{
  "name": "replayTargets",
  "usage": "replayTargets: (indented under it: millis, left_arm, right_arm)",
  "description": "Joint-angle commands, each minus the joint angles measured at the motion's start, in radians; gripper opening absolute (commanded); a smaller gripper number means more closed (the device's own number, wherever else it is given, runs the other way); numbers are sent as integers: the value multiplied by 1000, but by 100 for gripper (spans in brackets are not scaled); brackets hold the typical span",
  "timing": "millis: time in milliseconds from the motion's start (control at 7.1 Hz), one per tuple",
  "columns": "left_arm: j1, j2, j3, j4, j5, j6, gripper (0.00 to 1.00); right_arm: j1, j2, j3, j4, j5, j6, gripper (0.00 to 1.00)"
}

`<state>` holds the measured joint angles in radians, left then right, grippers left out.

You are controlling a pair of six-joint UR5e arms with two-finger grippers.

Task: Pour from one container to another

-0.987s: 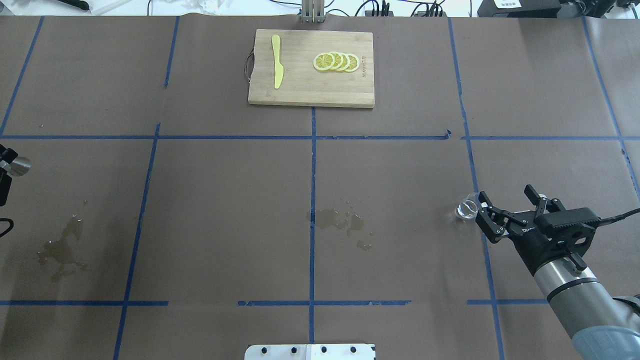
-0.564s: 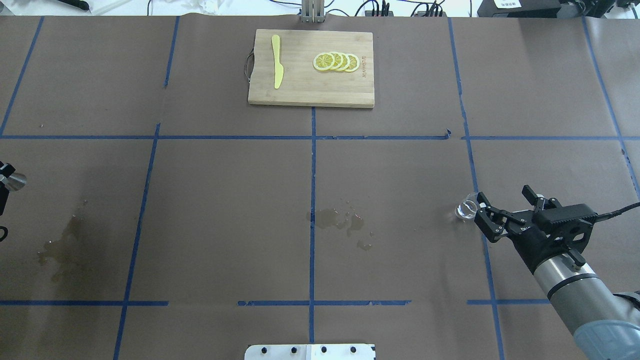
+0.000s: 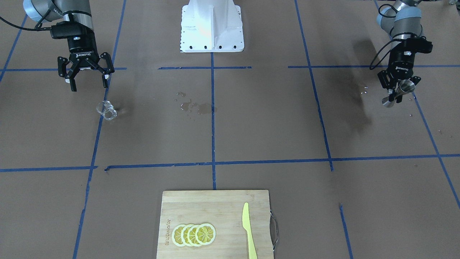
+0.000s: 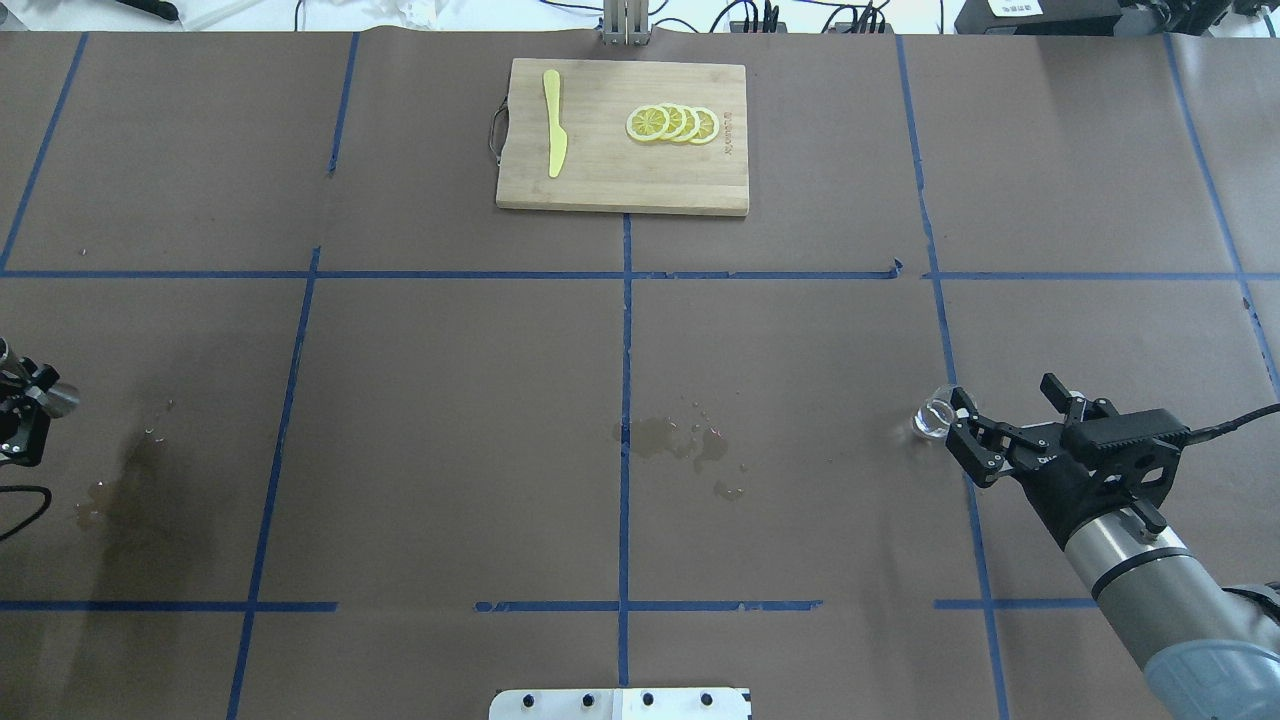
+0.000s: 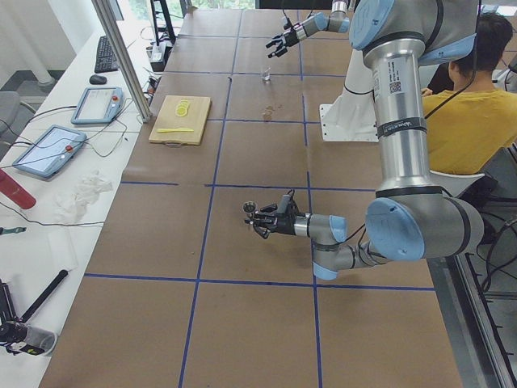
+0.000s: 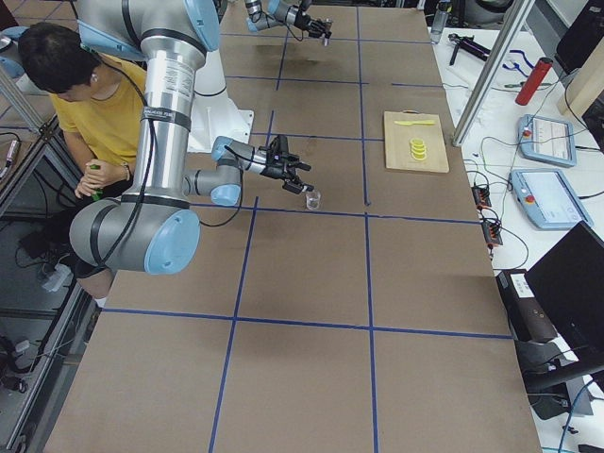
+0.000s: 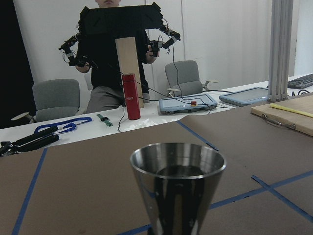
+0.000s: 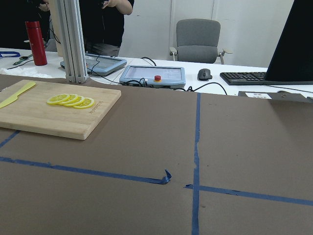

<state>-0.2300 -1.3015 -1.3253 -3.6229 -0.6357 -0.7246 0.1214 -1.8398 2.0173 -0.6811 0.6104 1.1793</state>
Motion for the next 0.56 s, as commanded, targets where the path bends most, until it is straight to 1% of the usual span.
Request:
replayTargets:
  millis: [0, 141, 282, 423]
  left_arm:
    - [138, -5, 0, 36, 97, -80, 0]
    - [168, -9, -2, 68, 117, -132, 0]
    - [176, -12, -3, 73, 126, -133, 0]
    - [181, -51, -5, 75, 137, -134, 0]
  right_arm:
    - [0, 1, 1, 0, 0, 0, 100]
    - [0, 2, -2, 0, 0, 0, 100]
    - [0, 2, -3, 0, 0, 2, 100]
    - [0, 1, -6, 0, 0, 0, 100]
